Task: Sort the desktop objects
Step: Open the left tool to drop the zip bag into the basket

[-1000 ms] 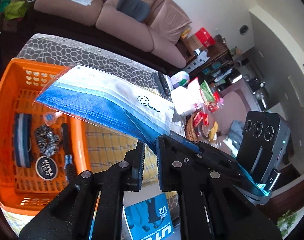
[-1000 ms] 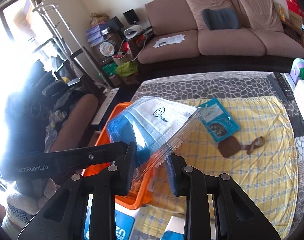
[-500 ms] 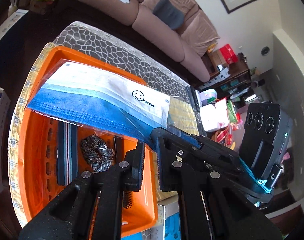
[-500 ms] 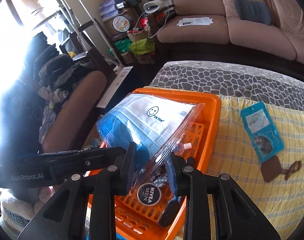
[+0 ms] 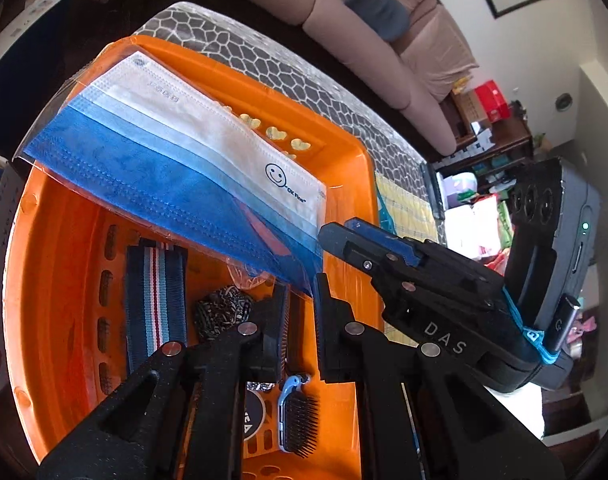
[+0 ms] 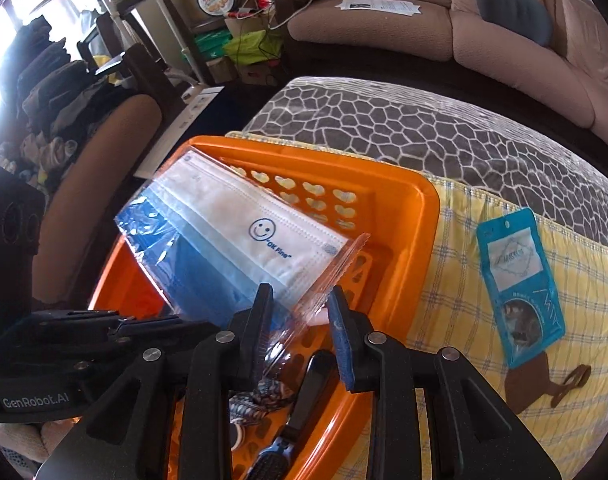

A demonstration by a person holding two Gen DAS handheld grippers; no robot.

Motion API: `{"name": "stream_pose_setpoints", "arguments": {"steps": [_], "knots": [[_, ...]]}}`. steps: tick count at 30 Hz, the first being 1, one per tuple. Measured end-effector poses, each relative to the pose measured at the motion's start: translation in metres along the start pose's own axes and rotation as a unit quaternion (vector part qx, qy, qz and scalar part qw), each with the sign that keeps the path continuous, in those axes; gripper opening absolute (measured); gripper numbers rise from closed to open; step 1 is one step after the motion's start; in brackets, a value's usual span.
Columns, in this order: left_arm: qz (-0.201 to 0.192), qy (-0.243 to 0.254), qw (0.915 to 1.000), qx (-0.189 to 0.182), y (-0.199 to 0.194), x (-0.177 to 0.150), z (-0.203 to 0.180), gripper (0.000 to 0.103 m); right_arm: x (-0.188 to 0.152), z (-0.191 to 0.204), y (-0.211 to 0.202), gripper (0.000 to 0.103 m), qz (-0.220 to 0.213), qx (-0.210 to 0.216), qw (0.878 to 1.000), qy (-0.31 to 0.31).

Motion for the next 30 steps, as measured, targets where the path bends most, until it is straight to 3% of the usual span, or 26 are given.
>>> {"name": "stream_pose_setpoints", "arguments": {"steps": [4, 9, 11, 14, 17, 19, 21, 26, 30], "knots": [[0.01, 0.0, 0.9999, 0.005, 0.012, 0.001, 0.001, 0.009, 0.001, -0.008, 0.005, 0.029, 0.001, -0.004, 1.0, 0.01], [0.011, -0.009, 0.9998, -0.014, 0.028, 0.007, -0.02, 0.009, 0.004, -0.008, -0.006, 0.029, -0.011, 0.0, 1.0, 0.018], [0.011, -0.009, 0.9997, -0.02, 0.032, 0.01, -0.027, 0.009, 0.006, -0.012, -0.013, 0.023, -0.017, -0.005, 1.0, 0.021], [0.008, -0.02, 0.9996, -0.02, 0.034, 0.011, -0.031, 0.01, 0.009, -0.019, -0.02, 0.023, -0.021, -0.002, 0.999, 0.029], [0.009, -0.044, 0.9987, -0.024, 0.035, 0.006, -0.026, 0.032, 0.008, -0.023, -0.025, 0.023, -0.025, -0.005, 0.999, 0.03], [0.009, -0.054, 0.9982, -0.025, 0.033, 0.001, -0.022, 0.054, 0.008, -0.024, -0.028, 0.023, -0.028, -0.004, 0.999, 0.033], [0.002, -0.064, 0.9974, -0.033, 0.026, -0.001, -0.022, 0.065, 0.006, -0.025, -0.031, 0.023, -0.029, -0.004, 0.999, 0.035], [-0.01, -0.055, 0.9978, -0.035, -0.001, -0.004, -0.024, 0.081, 0.0, -0.023, -0.04, 0.025, -0.033, -0.003, 0.999, 0.034], [-0.025, -0.037, 0.9989, -0.015, -0.031, 0.0, -0.026, 0.083, -0.009, -0.017, -0.049, 0.036, -0.036, -0.005, 0.999, 0.033]]}}
Point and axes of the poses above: each gripper's, at about its wrist camera, not at the fingertips, and y roughly the way its jaws point, z to its left, x to its top, the point moved 10 cm from there along y, roughly the way its jaws point, and after that the axes turned 14 degrees about y, right-handed, at the moved point
